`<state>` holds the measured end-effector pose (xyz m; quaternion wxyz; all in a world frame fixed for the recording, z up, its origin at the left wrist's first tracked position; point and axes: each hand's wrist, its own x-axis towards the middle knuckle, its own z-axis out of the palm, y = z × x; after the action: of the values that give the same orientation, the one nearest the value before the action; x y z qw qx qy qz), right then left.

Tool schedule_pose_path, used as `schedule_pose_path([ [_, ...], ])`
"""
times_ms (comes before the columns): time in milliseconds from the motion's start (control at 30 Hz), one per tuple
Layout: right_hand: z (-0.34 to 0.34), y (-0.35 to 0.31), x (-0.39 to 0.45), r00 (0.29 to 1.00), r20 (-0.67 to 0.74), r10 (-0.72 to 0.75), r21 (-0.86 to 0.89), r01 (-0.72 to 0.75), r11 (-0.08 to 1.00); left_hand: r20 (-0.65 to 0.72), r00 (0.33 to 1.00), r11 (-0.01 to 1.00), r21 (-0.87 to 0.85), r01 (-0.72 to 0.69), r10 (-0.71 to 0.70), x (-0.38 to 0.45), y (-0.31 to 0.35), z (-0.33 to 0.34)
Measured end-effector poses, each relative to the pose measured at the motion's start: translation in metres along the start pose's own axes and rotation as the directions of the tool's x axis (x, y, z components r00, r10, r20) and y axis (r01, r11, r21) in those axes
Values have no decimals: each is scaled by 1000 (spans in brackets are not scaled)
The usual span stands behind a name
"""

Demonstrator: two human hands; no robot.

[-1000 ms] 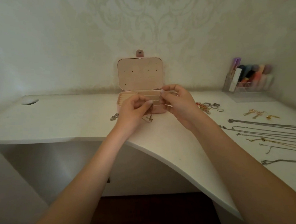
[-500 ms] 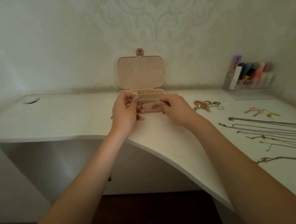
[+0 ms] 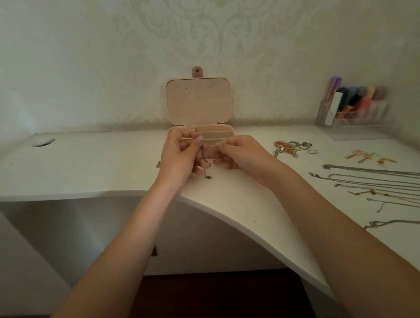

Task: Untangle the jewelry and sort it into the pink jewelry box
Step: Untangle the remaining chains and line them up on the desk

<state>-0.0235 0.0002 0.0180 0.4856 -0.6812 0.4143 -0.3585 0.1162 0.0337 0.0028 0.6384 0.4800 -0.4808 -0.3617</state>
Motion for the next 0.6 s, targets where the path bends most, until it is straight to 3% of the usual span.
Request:
schedule_pose_path([
  [200,8,0,-4,988,147,-50,-106,66,992,46,999,1000,-2,-16,16,-1,3,0],
  [333,9,-3,-2,998,47,-30,-19,30,999,-14,1000,1000,-18,-4,4,2,0,-1],
  [433,7,-8,-2,997,17,71,242,-73,968,-31,999,1000,-11,-8,7,2,-1,-1],
  [600,1,-13,-2,981,62,185,636,-181,750,-50,999,1000,-13,0,-1,5,-4,1],
])
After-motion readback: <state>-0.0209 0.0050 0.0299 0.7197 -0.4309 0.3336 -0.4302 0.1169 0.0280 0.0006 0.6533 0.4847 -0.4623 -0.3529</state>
